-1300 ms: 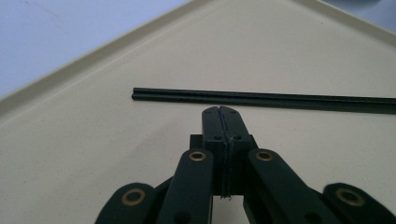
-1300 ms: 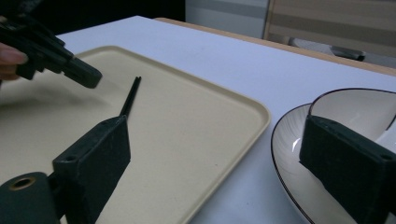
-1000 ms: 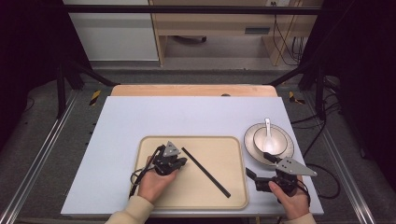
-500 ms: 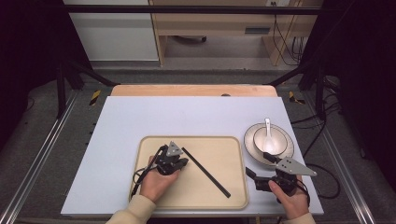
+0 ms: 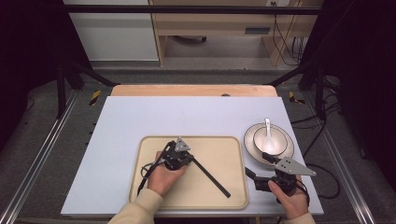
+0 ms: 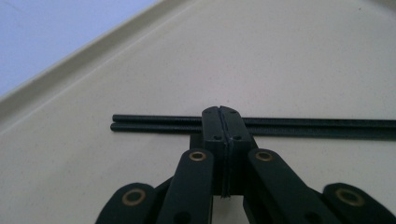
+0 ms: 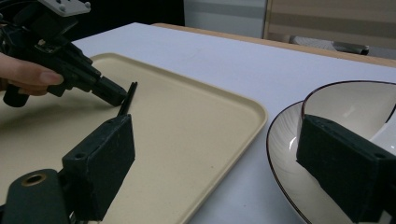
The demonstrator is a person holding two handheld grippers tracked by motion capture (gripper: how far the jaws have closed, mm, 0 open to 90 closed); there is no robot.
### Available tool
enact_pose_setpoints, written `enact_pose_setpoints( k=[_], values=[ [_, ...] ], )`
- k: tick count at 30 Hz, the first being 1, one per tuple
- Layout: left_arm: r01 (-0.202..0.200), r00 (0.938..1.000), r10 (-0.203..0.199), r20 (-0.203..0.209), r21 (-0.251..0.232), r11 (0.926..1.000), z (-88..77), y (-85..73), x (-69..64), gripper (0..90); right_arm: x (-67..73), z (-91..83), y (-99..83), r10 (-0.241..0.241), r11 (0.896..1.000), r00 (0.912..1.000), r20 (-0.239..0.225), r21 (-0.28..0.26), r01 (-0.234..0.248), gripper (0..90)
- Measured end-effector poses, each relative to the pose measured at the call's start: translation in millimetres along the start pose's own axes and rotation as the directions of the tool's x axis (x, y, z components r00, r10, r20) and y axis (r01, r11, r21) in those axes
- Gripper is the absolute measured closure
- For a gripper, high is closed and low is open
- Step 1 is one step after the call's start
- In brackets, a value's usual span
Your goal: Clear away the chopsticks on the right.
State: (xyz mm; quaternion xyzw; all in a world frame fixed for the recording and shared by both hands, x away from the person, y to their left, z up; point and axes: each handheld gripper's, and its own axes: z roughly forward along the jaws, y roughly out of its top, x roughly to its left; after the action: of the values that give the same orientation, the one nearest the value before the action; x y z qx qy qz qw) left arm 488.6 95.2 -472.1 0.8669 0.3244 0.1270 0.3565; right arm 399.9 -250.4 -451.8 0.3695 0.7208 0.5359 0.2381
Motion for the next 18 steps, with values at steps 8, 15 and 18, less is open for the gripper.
enact_pose_setpoints(
  k=[8,15,18],
  values=[
    [-0.016,0.9998,0.016,0.008,-0.009,0.9998,15.7,14.7,-0.1,89.9,0.8,2.3,-0.7,-0.002,1.0,1.0,-0.001,0.013,0.002,12.4],
    [-0.042,0.9989,0.042,0.021,-0.006,0.9991,27.7,27.3,-4.2,89.9,1.1,3.0,-1.1,-0.001,1.0,1.0,0.001,0.023,0.001,12.6],
    [-0.055,0.9981,0.055,0.027,-0.007,0.9985,33.7,33.2,-7.2,89.9,0.8,3.4,-1.5,0.001,1.0,1.0,0.006,0.029,-0.001,12.8]
  ],
)
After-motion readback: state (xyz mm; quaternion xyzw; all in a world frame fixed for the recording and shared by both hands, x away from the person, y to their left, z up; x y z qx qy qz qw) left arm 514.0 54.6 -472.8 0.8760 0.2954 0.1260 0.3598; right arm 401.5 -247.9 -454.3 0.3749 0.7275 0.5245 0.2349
